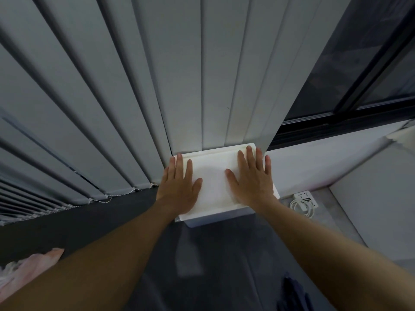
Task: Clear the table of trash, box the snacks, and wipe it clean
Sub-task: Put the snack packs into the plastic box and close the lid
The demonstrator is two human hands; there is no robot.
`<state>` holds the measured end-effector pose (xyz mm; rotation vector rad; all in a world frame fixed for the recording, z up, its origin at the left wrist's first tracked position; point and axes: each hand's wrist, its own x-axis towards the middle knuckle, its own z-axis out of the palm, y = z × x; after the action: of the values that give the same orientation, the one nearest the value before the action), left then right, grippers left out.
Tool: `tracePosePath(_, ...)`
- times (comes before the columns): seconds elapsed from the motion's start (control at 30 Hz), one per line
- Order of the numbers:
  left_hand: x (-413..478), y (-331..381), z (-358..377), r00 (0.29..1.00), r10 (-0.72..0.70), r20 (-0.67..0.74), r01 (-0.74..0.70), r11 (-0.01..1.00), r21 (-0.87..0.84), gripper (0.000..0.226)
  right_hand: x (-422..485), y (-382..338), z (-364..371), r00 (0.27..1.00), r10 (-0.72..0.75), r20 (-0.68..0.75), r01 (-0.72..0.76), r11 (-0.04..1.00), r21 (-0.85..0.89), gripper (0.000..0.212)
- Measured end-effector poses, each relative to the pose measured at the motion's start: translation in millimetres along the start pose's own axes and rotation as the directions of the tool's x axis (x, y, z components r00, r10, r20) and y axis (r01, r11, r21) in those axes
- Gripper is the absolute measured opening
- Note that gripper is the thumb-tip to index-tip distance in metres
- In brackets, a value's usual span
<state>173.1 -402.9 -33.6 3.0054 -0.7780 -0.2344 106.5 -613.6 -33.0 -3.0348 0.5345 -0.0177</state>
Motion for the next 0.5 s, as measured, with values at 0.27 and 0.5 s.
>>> tracePosePath(0.27, 8, 10, -3, 0.997, 0.067, -0.031, -0.065, 0.995, 0.073, 0.082, 3, -8, 9, 1.0, -0.01, 0.024, 0.01, 1.0, 0.003, 0.085)
tracePosePath(0.5, 6, 16, 1, 0.99, 0.138, -0.029, -0.133, 0.982, 0.135, 0.085, 4, -10, 10, 0.998, -0.058, -0.04, 0.058, 0.998, 0.016, 0.078)
